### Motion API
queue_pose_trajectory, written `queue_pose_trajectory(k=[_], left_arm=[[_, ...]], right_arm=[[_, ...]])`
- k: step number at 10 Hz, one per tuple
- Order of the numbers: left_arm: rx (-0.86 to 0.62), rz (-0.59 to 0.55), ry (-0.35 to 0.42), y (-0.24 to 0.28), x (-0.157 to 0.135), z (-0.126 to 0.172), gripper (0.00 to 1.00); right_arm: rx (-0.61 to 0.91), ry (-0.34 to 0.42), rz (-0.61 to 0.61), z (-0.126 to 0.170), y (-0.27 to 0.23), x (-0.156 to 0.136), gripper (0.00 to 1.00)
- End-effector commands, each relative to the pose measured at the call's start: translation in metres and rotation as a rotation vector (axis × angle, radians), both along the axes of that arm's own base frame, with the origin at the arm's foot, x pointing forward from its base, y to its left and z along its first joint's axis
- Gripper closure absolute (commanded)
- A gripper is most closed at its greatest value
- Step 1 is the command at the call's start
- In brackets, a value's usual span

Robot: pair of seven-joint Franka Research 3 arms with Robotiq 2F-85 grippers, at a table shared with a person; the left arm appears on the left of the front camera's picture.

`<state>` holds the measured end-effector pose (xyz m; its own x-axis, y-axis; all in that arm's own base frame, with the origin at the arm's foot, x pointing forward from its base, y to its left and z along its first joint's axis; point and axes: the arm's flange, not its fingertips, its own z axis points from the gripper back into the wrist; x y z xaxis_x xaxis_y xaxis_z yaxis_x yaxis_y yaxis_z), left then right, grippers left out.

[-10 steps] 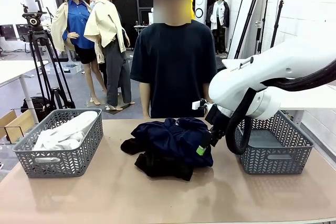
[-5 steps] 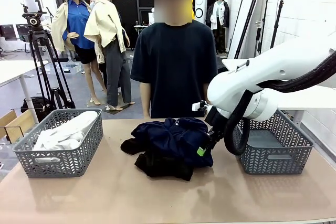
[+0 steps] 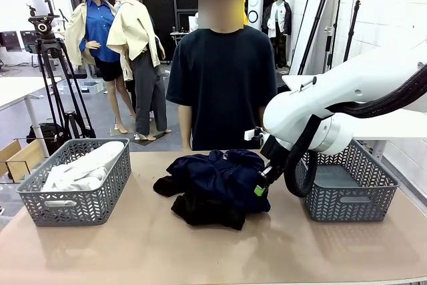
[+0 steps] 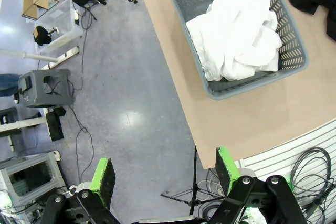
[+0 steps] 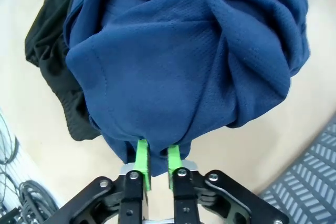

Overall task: Sort the tops and bottoms.
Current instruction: Lift clothes from the center of the table with your right hand.

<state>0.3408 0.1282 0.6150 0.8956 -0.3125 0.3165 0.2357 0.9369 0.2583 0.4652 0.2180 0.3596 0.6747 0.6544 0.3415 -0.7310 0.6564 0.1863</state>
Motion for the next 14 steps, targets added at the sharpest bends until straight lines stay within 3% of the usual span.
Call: queue_pose_trajectory(k=[1,5,7,12,14], left_arm=[[0.009,-0.002,0.002,0.002,-0.001,0.001,0.00],[0.009,-0.002,0.002,0.002,-0.001,0.001,0.00],[0.009,-0.002,0.002,0.002,-0.001,0.001,0.00],[0.009,-0.002,0.002,0.002,-0.001,0.001,0.00],[0.009,-0.002,0.002,0.002,-0.001,0.001,0.00]], right_arm=[[0.023,-0.028,-0.013,-0.014,-0.001,0.001,1.00],[0.033,-0.030,-0.012,-0.010,-0.004,-0.001,1.00],[0.038,-0.048,0.003,0.011,-0.012,-0.009,1.00],[0.023,-0.246,0.001,0.108,-0.036,-0.005,1.00],[0.032,-0.340,-0.028,0.166,-0.040,0.012,1.00]])
